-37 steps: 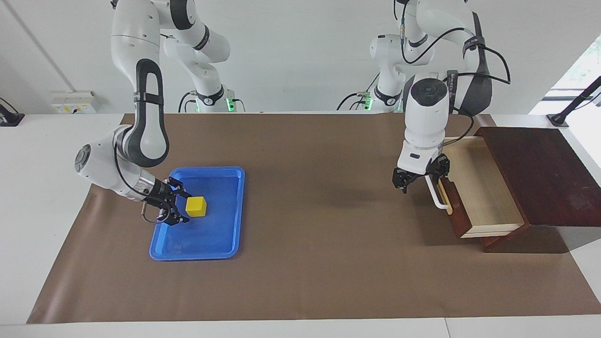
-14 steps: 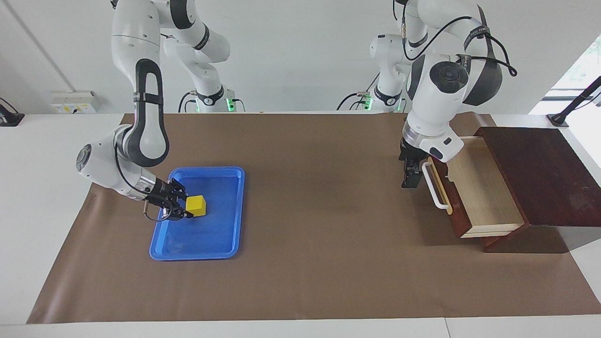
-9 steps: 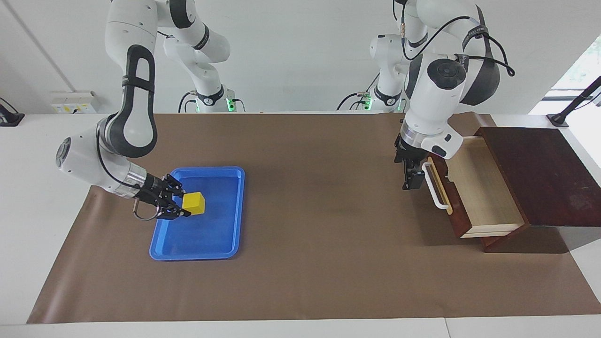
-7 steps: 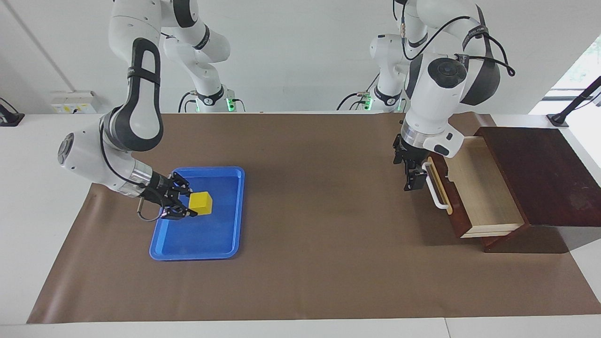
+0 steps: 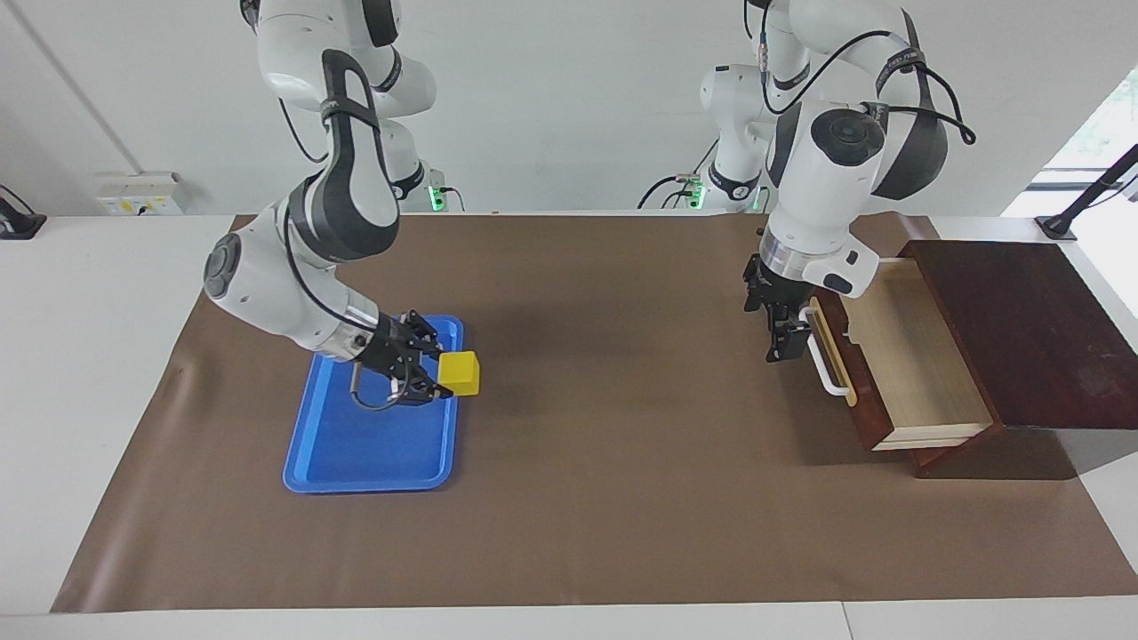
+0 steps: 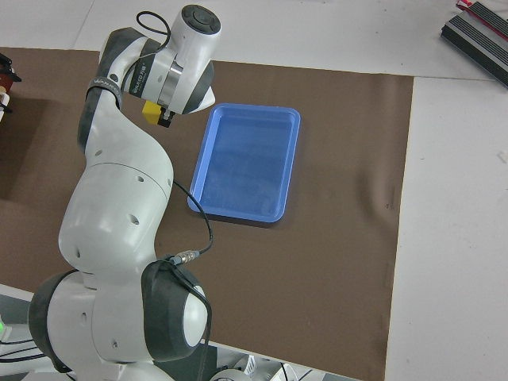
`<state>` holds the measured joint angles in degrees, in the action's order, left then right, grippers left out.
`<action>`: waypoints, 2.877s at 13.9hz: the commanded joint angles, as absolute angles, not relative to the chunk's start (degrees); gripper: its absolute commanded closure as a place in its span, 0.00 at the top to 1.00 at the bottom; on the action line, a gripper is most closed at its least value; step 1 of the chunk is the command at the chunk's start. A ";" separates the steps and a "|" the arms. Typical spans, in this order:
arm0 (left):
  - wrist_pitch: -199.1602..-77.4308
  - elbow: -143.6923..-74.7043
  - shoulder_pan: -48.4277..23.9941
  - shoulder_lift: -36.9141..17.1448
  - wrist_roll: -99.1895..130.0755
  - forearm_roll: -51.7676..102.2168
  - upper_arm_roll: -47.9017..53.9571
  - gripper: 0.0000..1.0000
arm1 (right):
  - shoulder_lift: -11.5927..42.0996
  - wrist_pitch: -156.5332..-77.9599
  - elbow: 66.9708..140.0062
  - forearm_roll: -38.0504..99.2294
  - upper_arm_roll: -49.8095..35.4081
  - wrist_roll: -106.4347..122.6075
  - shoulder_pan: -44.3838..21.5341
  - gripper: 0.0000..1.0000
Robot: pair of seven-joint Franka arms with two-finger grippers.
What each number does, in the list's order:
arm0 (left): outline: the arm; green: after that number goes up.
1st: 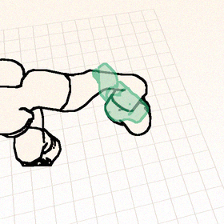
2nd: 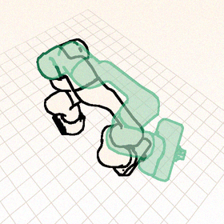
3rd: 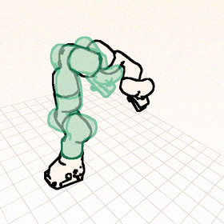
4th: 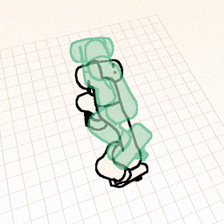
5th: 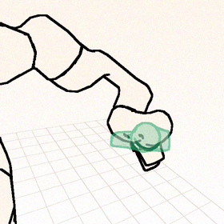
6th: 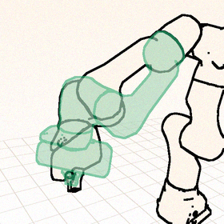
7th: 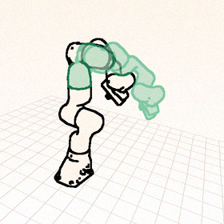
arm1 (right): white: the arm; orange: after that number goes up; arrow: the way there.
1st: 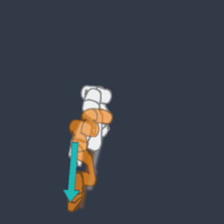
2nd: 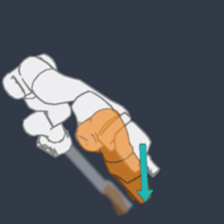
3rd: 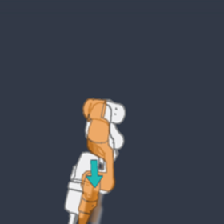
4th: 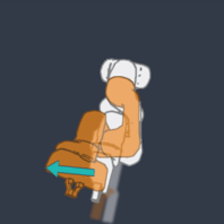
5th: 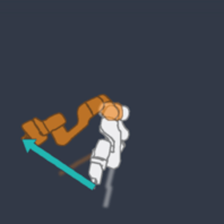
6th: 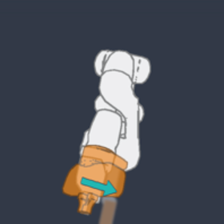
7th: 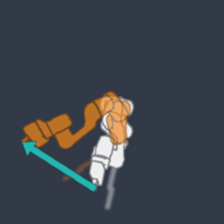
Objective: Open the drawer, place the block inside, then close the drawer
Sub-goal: 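Lift the yellow block with the right gripper while the left gripper approaches, then grasp the yellow block with the left gripper from the right gripper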
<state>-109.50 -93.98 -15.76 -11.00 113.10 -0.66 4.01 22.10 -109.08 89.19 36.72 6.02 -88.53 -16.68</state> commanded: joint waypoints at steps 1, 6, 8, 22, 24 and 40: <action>-111.27 -93.69 -16.79 -11.16 113.64 1.05 3.34 1.00 | 22.06 -109.16 86.93 37.79 6.24 -92.89 -19.85 0.00; -106.12 -88.71 -22.32 -15.09 116.80 2.90 2.99 1.00 | 22.06 -112.76 86.92 39.62 6.24 -95.97 -25.30 0.00; -100.49 -82.04 -22.32 -18.01 120.13 3.51 2.90 1.00 | 21.97 -113.55 86.92 41.48 6.24 -96.24 -25.93 0.00; -84.90 -58.36 -35.24 -34.10 129.11 4.13 -4.22 1.00 | 22.50 -116.10 88.07 35.43 6.77 -100.55 -33.40 0.00; -84.99 -59.67 -35.77 -33.31 129.02 4.22 -4.39 1.00 | 22.50 -116.10 88.33 35.07 6.77 -100.46 -33.40 0.00; -90.51 -73.54 -38.85 -25.68 127.80 3.78 -4.22 1.00 | 22.50 -116.10 88.33 35.24 6.77 -100.28 -33.05 0.00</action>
